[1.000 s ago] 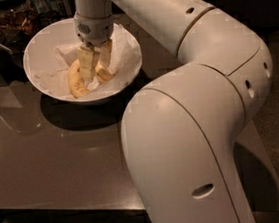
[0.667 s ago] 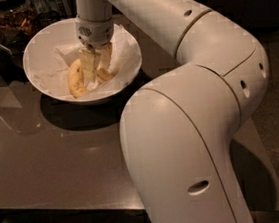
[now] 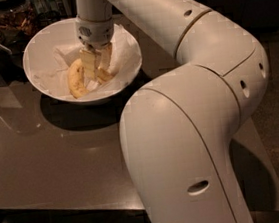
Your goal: Pick banana from white bowl
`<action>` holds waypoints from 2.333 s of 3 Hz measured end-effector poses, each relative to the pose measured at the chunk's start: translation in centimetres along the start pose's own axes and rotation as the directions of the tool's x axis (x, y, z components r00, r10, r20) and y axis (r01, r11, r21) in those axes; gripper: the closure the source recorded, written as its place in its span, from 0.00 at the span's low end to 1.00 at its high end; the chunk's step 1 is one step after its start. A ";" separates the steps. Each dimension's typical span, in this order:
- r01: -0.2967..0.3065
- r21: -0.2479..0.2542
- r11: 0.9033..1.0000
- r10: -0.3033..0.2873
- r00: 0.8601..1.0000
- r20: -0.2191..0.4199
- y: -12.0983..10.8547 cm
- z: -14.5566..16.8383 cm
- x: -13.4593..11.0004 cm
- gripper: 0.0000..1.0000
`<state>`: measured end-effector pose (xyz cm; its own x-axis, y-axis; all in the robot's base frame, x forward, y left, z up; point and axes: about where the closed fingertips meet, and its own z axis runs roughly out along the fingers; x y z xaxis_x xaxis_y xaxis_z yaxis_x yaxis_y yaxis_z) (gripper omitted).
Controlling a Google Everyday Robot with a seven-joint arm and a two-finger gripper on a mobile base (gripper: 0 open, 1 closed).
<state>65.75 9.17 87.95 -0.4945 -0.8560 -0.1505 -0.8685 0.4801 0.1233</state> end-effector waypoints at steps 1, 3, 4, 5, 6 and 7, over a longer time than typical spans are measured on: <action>0.000 0.000 1.000 0.000 1.000 0.000 -0.1 0.7 0.1 0.56; 0.000 0.000 1.000 0.000 1.000 0.000 -0.1 0.7 0.1 0.54; 0.000 0.000 1.000 0.000 1.000 0.000 0.0 0.0 0.0 0.50; 0.000 0.000 1.000 0.000 1.000 0.000 -0.1 0.7 0.1 0.47; 0.000 0.000 1.000 0.000 1.000 0.000 -0.1 0.7 0.1 0.27; 0.000 0.000 1.000 0.000 1.000 0.000 -0.1 0.8 0.1 0.06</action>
Offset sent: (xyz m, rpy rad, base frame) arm -0.0562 -0.0705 0.0096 -0.0220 0.1007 -0.0058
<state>65.74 9.17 87.17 -0.4946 -0.8560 -0.1507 -0.8685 0.4801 0.1232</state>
